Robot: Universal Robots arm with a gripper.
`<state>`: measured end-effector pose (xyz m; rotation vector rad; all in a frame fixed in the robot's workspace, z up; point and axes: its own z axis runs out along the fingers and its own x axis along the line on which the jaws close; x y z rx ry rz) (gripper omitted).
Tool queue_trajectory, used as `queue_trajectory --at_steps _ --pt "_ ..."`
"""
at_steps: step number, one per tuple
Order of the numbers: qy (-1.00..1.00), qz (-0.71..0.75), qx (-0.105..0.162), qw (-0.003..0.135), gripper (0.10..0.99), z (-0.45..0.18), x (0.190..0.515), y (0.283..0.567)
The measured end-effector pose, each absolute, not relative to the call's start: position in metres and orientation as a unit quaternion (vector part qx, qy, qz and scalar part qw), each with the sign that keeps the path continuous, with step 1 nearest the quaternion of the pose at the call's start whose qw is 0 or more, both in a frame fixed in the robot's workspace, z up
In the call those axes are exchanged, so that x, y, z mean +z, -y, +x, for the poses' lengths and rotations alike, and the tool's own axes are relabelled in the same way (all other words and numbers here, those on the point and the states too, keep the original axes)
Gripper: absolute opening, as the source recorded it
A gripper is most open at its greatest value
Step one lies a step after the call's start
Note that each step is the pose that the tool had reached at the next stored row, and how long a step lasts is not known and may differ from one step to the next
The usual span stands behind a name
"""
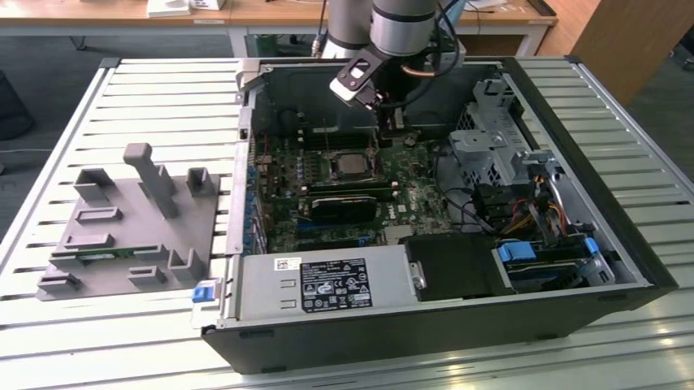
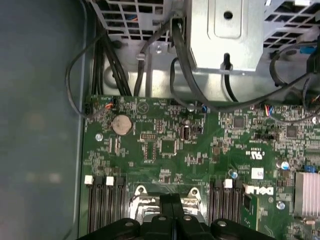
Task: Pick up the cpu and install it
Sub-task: 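Close the cpu cover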
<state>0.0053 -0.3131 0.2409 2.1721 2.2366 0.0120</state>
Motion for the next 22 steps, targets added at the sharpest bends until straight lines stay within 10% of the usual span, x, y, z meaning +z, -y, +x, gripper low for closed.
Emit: queue_trajectory --at_steps 22 --pt "-0.718 0.696 0.004 0.012 0.106 -0.011 0.236 0.316"
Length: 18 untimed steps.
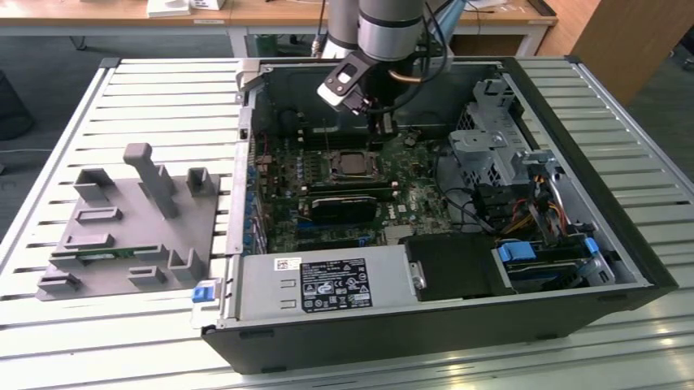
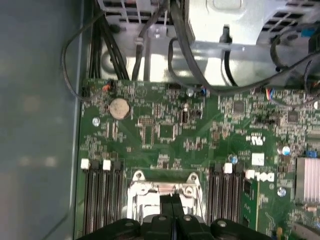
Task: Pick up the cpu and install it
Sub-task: 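Close the cpu cover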
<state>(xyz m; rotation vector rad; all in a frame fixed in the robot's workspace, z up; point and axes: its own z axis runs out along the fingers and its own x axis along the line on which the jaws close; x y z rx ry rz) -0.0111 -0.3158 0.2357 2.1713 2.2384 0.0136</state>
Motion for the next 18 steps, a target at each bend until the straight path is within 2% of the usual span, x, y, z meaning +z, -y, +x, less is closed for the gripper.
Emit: queue_trajectory --at_steps 18 --pt "-0.718 0.696 0.005 0.011 0.106 -0.030 0.228 0.316"
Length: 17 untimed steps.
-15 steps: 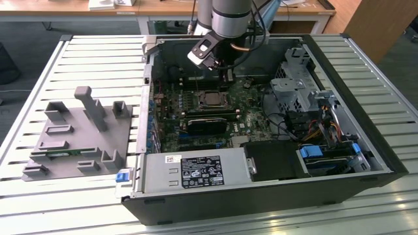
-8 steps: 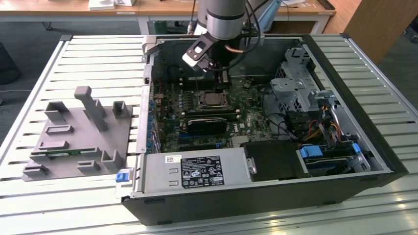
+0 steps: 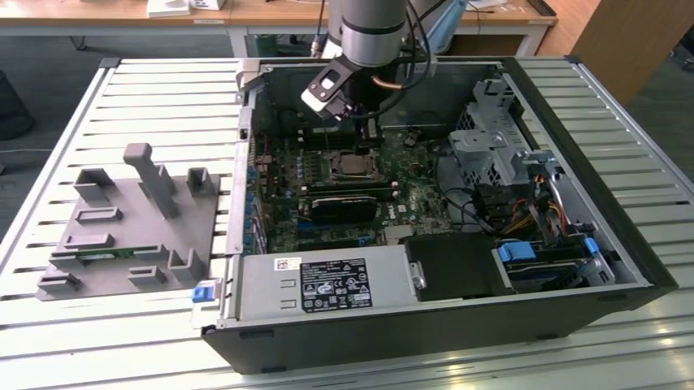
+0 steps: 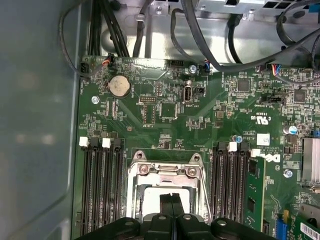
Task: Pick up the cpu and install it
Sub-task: 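Close the cpu cover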
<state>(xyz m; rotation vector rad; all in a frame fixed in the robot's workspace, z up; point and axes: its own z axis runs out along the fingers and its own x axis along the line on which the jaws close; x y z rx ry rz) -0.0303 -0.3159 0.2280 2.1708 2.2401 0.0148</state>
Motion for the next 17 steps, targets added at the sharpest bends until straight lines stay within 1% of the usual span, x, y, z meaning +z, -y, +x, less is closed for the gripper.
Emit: queue_trajectory --at_steps 17 --pt "-0.718 0.696 0.005 0.011 0.106 -0.047 0.217 0.316"
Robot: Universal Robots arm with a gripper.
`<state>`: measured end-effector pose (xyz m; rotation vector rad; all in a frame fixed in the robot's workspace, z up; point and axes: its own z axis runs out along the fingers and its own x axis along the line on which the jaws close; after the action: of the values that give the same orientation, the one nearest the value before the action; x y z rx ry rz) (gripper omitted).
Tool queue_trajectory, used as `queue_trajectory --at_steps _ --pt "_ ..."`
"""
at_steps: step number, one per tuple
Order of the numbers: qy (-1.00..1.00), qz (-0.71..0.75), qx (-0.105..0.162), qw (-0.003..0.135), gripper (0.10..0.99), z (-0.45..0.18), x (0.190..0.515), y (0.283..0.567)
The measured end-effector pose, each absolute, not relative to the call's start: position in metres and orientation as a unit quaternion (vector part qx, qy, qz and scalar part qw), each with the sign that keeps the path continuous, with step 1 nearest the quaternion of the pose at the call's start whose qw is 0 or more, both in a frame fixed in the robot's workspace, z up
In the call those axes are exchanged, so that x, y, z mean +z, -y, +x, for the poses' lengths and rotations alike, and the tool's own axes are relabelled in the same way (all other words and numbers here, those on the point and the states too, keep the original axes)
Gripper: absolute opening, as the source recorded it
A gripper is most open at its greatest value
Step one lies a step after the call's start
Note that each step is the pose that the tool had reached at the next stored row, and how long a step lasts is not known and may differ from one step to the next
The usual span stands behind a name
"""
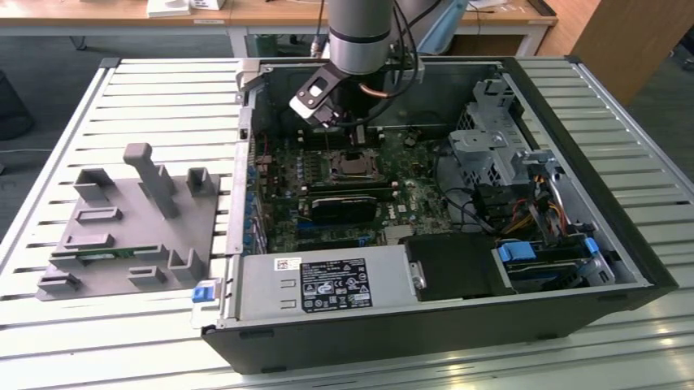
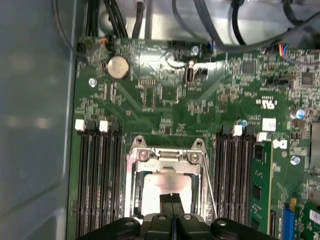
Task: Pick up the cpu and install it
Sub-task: 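Close the cpu cover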
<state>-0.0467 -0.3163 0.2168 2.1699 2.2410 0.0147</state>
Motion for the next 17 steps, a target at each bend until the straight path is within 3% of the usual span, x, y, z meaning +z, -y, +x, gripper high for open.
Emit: queue_trajectory --at_steps 17 --pt "-0.719 0.695 0.005 0.011 0.106 -0.0575 0.2092 0.3163"
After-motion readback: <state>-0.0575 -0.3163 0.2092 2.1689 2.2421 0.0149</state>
